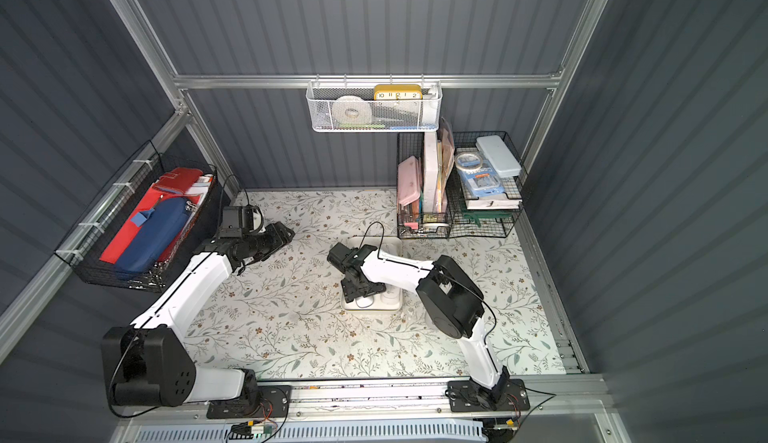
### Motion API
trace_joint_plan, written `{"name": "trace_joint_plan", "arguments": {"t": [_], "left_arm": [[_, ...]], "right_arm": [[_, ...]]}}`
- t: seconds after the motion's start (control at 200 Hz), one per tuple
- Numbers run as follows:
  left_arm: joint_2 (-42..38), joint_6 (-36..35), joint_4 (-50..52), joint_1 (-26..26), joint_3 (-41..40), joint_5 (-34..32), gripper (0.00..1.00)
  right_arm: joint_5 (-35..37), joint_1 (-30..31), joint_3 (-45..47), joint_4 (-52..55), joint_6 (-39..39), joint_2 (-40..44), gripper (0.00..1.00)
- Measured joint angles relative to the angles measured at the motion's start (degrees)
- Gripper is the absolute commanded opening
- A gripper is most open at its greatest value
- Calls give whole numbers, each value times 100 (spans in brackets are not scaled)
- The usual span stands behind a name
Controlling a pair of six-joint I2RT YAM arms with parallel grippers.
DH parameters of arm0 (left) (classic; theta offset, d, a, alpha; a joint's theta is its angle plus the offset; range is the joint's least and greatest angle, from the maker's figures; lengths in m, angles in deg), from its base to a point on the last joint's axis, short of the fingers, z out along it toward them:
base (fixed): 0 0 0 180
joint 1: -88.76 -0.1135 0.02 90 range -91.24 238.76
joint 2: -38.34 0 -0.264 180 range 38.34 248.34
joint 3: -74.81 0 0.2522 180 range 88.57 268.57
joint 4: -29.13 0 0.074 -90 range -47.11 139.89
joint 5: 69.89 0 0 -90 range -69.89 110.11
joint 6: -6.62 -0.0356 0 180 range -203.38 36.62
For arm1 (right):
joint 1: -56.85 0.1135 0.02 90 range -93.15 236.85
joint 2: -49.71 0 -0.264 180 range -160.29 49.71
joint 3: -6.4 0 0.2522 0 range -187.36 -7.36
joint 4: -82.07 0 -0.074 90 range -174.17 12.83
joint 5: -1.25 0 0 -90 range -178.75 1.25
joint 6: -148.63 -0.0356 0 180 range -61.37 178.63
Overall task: Take out the mouse from the storage box
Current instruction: Pick up the mouse from the storage box.
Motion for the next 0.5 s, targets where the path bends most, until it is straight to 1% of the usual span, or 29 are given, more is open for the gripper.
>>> {"name": "trace_joint_plan", "arguments": {"t": [0.145,0.31,0.4,0.5], "left_arm": [[-15,0,2,0,0,-4,67],[-31,-2,-2,0,-57,-2,67],[-31,0,-7,0,-114,-2,67],[-31,0,0,0,-166,-2,67]], "right_arm": [[-136,-111,-98,-72,68,-201,79],[-195,-122,-179,-103,149,-328,75],[-177,-109,-264,-79,164,-393,69],[-129,-76,-293,-59,168,-413,68]]}}
